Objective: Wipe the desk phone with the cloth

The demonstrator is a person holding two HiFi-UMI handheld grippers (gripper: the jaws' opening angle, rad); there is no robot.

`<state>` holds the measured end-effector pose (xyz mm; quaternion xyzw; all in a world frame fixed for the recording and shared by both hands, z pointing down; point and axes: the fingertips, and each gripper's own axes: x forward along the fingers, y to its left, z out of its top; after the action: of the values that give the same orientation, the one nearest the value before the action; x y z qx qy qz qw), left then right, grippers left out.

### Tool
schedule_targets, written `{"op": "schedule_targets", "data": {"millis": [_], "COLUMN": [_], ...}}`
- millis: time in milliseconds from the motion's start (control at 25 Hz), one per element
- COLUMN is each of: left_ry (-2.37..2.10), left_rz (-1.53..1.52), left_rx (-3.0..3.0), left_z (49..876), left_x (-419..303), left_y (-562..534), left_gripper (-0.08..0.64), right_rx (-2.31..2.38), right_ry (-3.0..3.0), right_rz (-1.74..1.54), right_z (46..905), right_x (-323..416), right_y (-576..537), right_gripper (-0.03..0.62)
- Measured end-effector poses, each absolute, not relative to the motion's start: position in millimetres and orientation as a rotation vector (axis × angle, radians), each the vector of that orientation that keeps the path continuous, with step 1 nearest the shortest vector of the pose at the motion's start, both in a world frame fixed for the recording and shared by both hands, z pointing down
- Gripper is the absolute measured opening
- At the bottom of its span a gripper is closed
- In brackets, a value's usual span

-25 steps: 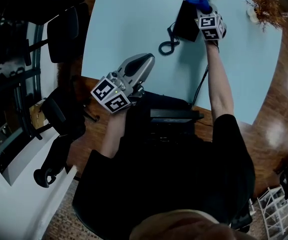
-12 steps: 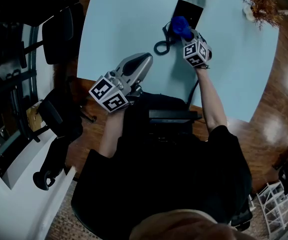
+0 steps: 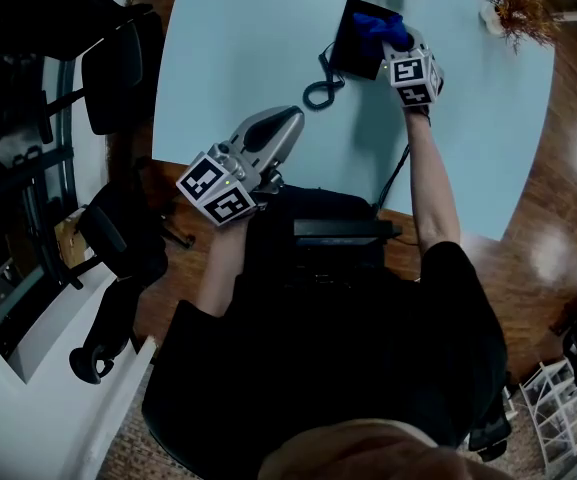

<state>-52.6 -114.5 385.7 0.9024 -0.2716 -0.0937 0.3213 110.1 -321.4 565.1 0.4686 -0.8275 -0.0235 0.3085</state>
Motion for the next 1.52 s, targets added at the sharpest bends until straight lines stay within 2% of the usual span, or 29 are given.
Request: {"op": "schedule_targets", "data": {"millis": [120,280,1000,1120,1360,1520], "left_ry": [-0.716,-0.736,-0.688,-0.691,-0.695,-0.721], "left_rz": [-0.243,-0.238,-0.226,-0.225,-0.22,-0.225], "left_rx": [2.376,2.377,2.37,2.369,2.378,2.374], "left_z": [384,383,390,389,385,383], "left_x": [-49,-52,-43,-44,-43,-48], "left_y": [-111,-111,-116,-117,-113,-113], "left_gripper": [-0.003,-0.003,-0.003,-0.003,-0.003,-0.003], "right_rx": [1.356,1.258,0.699,0.783,1.272,1.313], "right_ry": [-2.164,-2.11,-2.088,-2.121,-2.118,-2.077], "right_rz": [-0.096,-0.089,-0.056,-0.036,-0.103,-0.098], "right_z": [551,579,668,646,567,568], "right_x": [128,124,70,83,141,150], "right_y": [-360,-370,-204,-231,-345,-373], "right_gripper": [0.003,0.003,0.003,0.003,0.003,0.003]}}
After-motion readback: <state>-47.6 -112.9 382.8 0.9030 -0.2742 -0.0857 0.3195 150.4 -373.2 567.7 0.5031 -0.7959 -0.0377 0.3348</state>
